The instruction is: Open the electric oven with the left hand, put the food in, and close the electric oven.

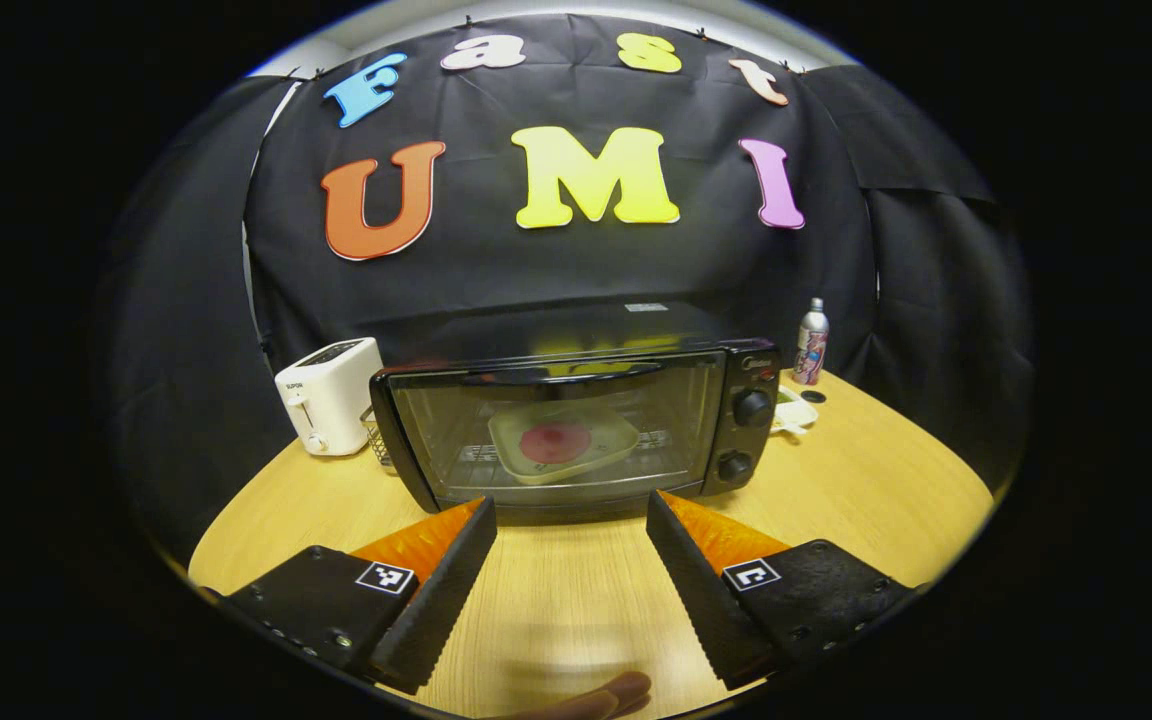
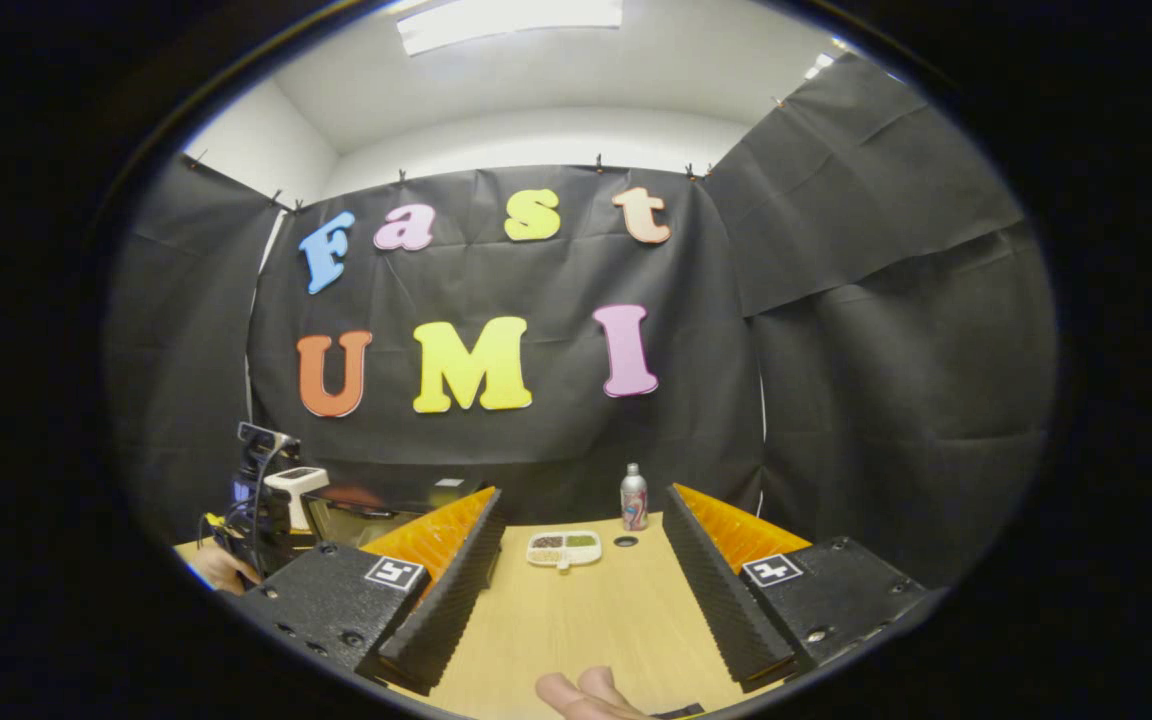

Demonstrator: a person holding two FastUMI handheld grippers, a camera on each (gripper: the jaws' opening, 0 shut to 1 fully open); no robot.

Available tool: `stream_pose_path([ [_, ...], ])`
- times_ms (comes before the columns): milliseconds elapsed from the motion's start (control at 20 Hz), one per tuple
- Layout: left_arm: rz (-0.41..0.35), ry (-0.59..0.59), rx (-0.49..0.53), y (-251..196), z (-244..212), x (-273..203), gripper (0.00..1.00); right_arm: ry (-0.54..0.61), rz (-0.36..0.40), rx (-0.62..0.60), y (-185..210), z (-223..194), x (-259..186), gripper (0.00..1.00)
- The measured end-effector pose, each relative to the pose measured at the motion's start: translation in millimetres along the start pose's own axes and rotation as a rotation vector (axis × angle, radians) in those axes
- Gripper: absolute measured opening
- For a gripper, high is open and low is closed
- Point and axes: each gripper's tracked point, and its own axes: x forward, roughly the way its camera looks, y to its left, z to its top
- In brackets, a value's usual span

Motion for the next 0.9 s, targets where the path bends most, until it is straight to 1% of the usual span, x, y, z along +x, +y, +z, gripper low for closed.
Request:
stream_pose_path([
  [150, 0.018, -0.068, 0.006, -3.3, 21.5, -41.1, 0.96, 0.009, 0.007, -0.018, 3.6, 0.7, -7.1, 0.96],
  [250, 0.029, -0.111, -0.010, -6.0, 35.7, -70.0, 0.96, 0.011, 0.016, -0.027, 7.8, 4.3, -15.0, 0.96],
  [350, 0.068, -0.148, -0.048, -4.6, 45.0, -98.7, 0.96, 0.002, 0.018, -0.033, 8.1, 11.1, -24.6, 0.96],
  [450, 0.091, -0.189, -0.069, -3.6, 53.5, -131.5, 0.96, -0.012, 0.023, -0.041, 10.1, 17.5, -36.4, 0.96],
  [650, 0.120, -0.274, -0.071, 4.3, 75.5, -187.4, 0.96, -0.047, 0.032, -0.064, 19.1, 35.4, -57.6, 0.96],
  [750, 0.154, -0.302, -0.071, 14.0, 81.2, -213.1, 0.96, -0.061, 0.045, -0.074, 27.6, 41.6, -68.4, 0.96],
  [900, 0.149, -0.331, -0.085, 15.4, 84.9, -241.8, 0.95, -0.076, 0.051, -0.084, 34.7, 43.3, -77.5, 0.96],
])
